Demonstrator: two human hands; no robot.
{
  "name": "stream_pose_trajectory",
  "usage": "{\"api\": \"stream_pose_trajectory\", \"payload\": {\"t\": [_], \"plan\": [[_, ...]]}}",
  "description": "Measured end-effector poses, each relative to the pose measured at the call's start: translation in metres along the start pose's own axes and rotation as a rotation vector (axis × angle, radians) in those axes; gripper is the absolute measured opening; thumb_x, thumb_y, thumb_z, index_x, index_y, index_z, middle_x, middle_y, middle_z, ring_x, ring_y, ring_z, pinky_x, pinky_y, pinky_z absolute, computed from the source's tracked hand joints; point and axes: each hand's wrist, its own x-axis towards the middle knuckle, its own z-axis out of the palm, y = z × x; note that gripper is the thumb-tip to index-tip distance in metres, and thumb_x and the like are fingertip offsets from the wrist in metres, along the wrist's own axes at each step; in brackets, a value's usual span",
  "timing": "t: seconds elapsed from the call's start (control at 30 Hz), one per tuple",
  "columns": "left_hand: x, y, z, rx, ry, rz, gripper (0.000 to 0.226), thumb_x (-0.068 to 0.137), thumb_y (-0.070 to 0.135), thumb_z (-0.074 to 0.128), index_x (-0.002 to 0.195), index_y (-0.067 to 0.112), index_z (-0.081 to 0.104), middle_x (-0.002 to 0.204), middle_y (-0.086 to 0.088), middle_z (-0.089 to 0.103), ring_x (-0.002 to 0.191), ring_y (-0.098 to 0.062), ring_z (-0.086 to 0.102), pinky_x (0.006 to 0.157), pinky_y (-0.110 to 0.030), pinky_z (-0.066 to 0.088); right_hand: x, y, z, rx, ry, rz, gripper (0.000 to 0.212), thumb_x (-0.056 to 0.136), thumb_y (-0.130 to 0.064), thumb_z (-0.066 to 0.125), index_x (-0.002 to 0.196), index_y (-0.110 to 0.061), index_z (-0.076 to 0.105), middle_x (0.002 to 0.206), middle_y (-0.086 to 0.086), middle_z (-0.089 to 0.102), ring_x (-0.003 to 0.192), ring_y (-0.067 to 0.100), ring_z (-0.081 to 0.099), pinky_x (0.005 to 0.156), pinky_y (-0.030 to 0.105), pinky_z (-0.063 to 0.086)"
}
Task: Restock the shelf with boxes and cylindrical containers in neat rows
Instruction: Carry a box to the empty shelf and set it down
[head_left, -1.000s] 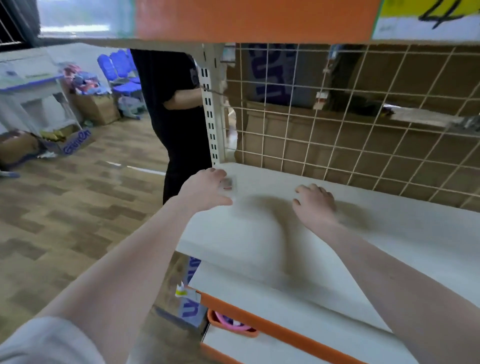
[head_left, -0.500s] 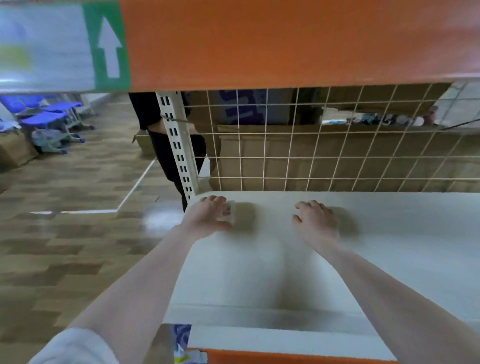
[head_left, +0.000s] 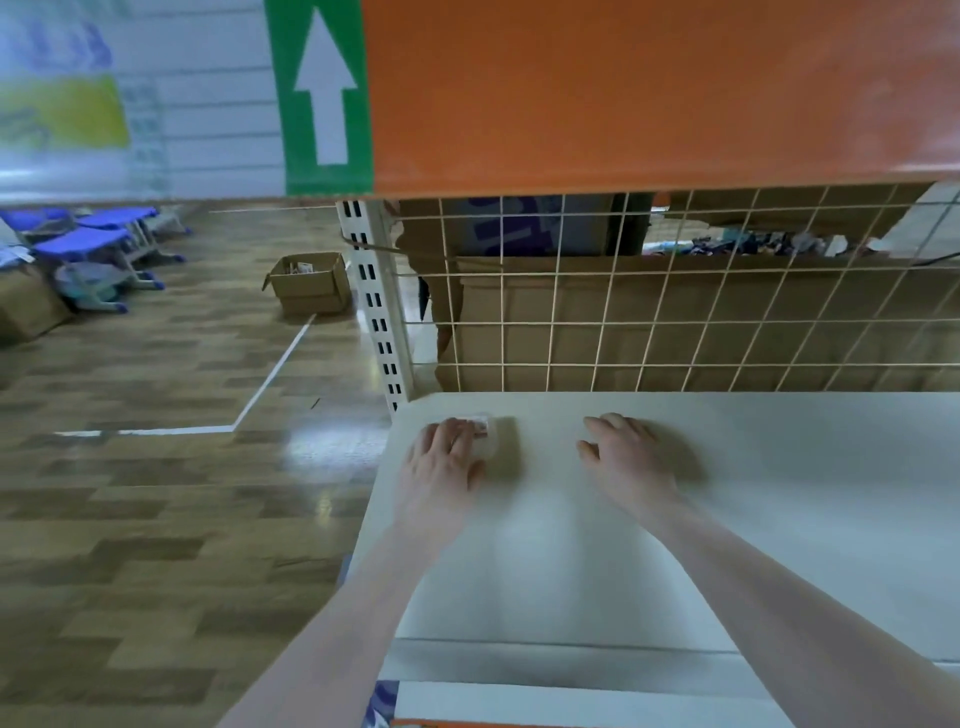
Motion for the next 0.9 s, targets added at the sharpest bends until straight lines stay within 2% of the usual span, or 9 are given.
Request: {"api": "stream_pose_trajectory", "payload": {"t": [0.17,0.3,0.57,0.63,0.77,0.9], "plan": [[0.000,0.001,0.005,0.031,-0.076,-0.045,0.055,0.101,0.040,0.026,0.150,0.017,0.016,0.157,-0.001,0.016,0.145,-0.018,0.010,0.115,-0.027,0.005,0.001,0.001,0.006,-0.005,0.011,-0.002,0.035,0.097,-0.033,0.038,0.124,-0.018,0.053,0.130,0.003,0.049,0.123,0.023,0.041,0.100,0.032,0.027],[0.009,-0.004,0.010,0.086,-0.132,-0.031,0.057,0.102,0.038,0.020,0.151,0.015,0.002,0.159,-0.002,0.003,0.147,-0.016,-0.003,0.115,-0.028,-0.010,0.002,0.001,0.008,0.041,0.017,0.007,0.035,0.098,-0.034,0.036,0.123,-0.018,0.054,0.129,0.003,0.049,0.122,0.022,0.041,0.099,0.031,0.027],[0.028,-0.010,0.011,0.028,-0.176,-0.037,0.060,0.102,0.041,0.021,0.151,0.014,0.000,0.159,-0.002,-0.002,0.146,-0.015,-0.007,0.115,-0.027,-0.011,0.003,0.004,0.008,0.037,0.028,-0.014,0.037,0.099,-0.038,0.033,0.120,-0.020,0.056,0.127,0.002,0.052,0.121,0.022,0.044,0.097,0.030,0.028],[0.024,-0.008,0.011,0.031,-0.123,-0.035,0.060,0.102,0.041,0.024,0.151,0.015,0.001,0.159,-0.002,-0.001,0.146,-0.015,-0.007,0.113,-0.025,-0.012,0.004,0.004,0.008,0.045,0.012,-0.022,0.037,0.099,-0.039,0.031,0.120,-0.019,0.056,0.126,0.003,0.051,0.120,0.023,0.044,0.097,0.030,0.028],[0.009,0.000,0.012,-0.021,0.005,-0.031,0.053,0.102,0.037,0.029,0.150,0.019,0.017,0.157,0.001,0.017,0.146,-0.017,0.010,0.115,-0.024,0.003,0.004,0.006,0.008,0.054,-0.003,-0.022,0.038,0.100,-0.038,0.031,0.123,-0.019,0.054,0.129,0.003,0.050,0.122,0.022,0.042,0.098,0.029,0.026],[0.007,0.000,0.014,0.009,-0.041,-0.038,0.055,0.102,0.040,0.024,0.151,0.022,0.011,0.159,0.004,0.010,0.146,-0.014,0.004,0.115,-0.024,0.002,0.004,0.006,0.009,0.055,-0.010,-0.012,0.038,0.100,-0.038,0.031,0.124,-0.019,0.054,0.132,0.003,0.048,0.124,0.022,0.041,0.099,0.030,0.025]]}}
